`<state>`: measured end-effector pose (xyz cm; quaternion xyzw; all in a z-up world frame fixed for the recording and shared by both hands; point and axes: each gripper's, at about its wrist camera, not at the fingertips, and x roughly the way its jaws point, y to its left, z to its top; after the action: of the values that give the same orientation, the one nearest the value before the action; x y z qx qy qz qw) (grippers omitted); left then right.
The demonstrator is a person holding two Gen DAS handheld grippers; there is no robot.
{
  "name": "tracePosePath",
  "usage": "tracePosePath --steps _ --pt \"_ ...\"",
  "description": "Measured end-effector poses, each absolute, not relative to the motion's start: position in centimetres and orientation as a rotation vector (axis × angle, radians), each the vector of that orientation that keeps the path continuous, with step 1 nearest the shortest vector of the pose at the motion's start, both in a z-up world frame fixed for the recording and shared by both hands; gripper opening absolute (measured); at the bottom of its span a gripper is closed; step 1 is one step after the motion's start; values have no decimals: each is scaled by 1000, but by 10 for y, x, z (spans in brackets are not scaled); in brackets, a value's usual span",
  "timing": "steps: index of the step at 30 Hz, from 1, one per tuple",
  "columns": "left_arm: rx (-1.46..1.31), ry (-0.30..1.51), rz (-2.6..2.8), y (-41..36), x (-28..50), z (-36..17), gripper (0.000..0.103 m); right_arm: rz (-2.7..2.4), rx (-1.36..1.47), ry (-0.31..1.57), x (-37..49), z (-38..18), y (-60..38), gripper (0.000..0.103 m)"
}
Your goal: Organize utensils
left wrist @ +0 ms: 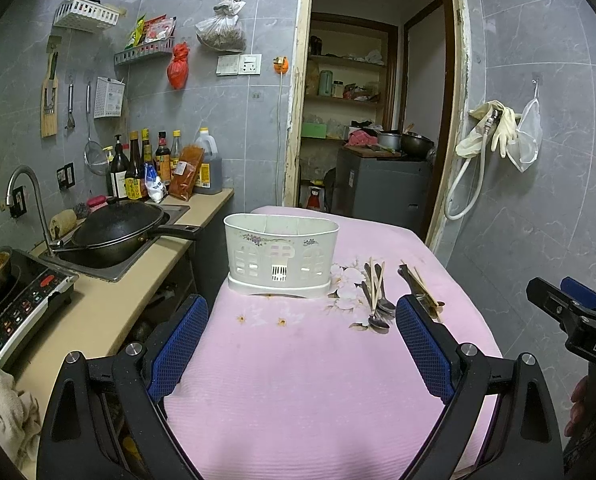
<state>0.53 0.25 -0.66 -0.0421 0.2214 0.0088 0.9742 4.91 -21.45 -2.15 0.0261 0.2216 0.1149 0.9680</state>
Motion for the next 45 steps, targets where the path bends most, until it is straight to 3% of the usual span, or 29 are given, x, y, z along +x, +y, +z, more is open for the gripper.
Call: tracePosePath --steps 23,45 --pt "-86 460 7 7 18 -16 92 215 51 447 57 -27 -209 103" --pt "0 300 -119 18 81 6 92 39 -4 294 77 3 -192 103"
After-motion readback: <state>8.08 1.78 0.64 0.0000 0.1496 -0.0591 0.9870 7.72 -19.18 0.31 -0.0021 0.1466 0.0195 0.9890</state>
